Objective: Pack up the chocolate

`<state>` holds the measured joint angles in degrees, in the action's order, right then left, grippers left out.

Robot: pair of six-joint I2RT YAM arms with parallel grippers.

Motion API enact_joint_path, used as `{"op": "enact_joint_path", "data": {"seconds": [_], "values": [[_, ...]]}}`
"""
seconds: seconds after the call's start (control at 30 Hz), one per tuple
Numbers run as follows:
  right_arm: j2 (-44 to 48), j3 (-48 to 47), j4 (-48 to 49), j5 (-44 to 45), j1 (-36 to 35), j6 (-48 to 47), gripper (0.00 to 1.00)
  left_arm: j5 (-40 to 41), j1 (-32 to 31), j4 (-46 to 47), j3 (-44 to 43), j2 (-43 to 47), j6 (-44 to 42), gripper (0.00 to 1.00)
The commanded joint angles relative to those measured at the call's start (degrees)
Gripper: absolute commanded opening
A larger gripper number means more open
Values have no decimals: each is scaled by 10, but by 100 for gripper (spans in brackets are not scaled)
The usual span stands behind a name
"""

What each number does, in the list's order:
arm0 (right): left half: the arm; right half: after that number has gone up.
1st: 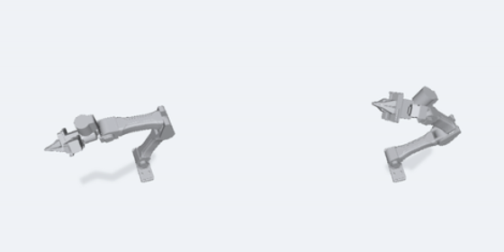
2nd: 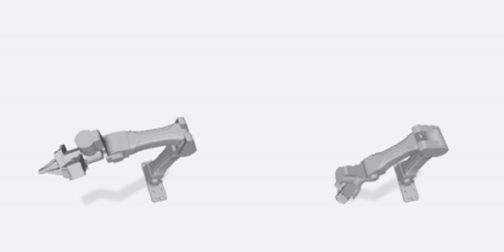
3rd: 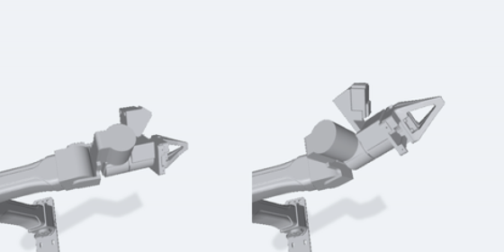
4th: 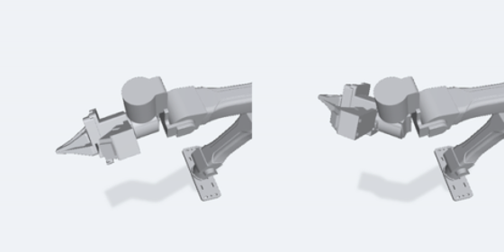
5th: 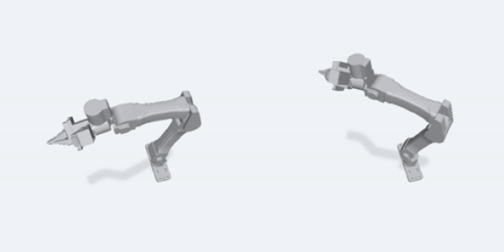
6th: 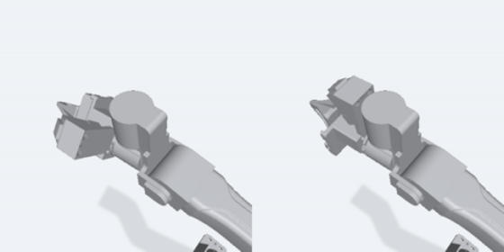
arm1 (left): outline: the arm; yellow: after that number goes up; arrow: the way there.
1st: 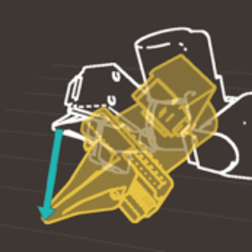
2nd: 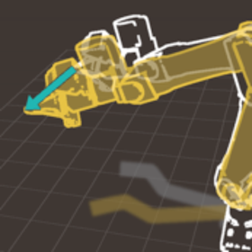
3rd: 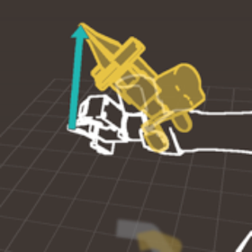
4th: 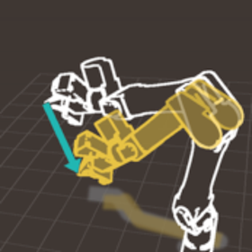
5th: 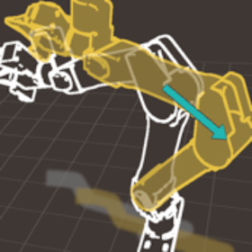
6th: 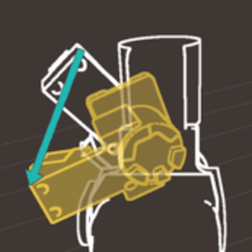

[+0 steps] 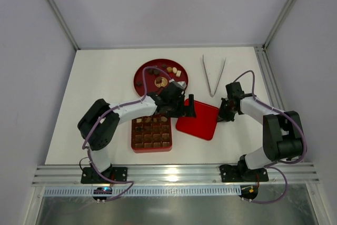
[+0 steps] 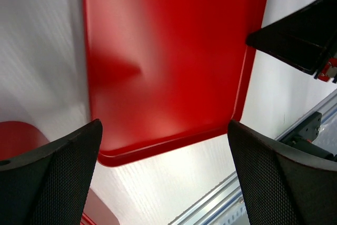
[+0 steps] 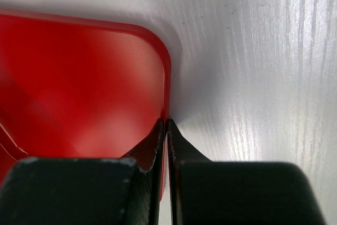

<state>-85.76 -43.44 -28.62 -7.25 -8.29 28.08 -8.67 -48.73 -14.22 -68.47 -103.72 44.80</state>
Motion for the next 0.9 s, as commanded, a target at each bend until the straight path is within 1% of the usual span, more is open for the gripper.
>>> {"op": "enact_joint_path", "data": {"seconds": [0.0,0.2,0.4,0.6,0.87], "values": [[-16,1,1,32,0,-36,4,-19,26,-24,-26,-10,-22,98],[5,0,-6,26,6,-58,4,-44,32,-30,-36,-21,-29,98],[34,-12,-22,-2,22,-71,4,-68,34,-26,-47,-40,-29,98],[61,-32,-49,-27,30,-79,4,-86,36,-6,-47,-50,-21,97],[69,-34,-52,-60,42,-80,4,-114,40,30,-39,-72,-1,94]]}}
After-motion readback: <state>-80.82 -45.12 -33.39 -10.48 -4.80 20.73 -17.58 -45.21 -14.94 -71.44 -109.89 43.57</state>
